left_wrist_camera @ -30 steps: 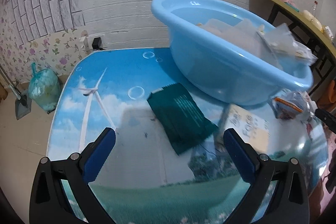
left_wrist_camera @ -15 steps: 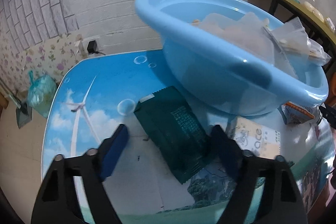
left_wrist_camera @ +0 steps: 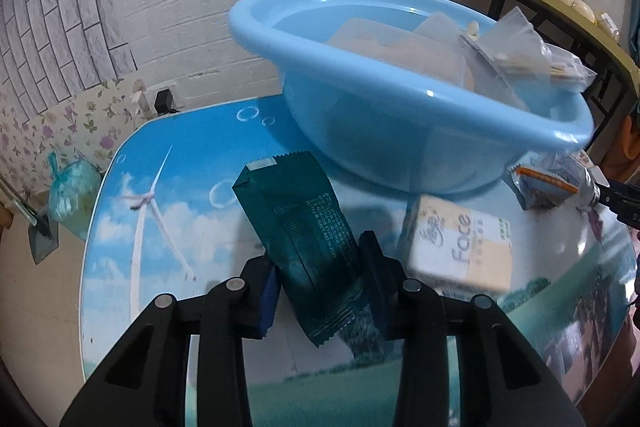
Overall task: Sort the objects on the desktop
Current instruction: 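Grasp dark green packet with left gripper while right gripper grasps white plug adapter, then lower green packet back onto table and open left gripper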
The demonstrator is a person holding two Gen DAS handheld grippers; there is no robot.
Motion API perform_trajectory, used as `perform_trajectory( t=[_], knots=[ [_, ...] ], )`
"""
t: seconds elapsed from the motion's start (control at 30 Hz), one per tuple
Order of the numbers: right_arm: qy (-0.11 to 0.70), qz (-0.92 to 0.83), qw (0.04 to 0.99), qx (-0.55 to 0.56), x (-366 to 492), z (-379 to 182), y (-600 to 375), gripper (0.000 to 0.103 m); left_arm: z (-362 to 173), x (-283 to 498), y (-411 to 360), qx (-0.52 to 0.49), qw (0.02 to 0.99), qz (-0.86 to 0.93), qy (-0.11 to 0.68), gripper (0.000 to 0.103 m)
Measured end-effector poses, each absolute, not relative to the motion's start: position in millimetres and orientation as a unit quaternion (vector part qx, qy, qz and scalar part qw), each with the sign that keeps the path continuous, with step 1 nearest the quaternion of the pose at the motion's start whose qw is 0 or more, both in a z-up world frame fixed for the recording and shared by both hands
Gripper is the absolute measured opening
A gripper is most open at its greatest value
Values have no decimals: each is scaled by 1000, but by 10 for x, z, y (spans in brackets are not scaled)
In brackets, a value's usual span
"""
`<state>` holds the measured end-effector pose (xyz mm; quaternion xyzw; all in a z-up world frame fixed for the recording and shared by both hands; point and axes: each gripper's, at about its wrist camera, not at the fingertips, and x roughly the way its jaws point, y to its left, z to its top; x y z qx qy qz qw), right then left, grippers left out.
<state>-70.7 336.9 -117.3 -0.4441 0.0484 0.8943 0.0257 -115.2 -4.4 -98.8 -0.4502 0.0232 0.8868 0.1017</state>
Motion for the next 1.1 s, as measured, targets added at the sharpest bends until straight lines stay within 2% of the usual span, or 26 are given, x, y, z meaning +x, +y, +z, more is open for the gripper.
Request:
perform_trajectory(
  t=[0.63, 1.1],
  knots=[
    [26, 893, -41, -448, -278, -1099, 2855, 60, -832, -325, -142, -442, 143, 886, 0, 35],
    [12, 889, -68, -452, -102, -1101, 2649, 60, -897, -119, -142, -460, 157, 874, 2, 36]
  ],
)
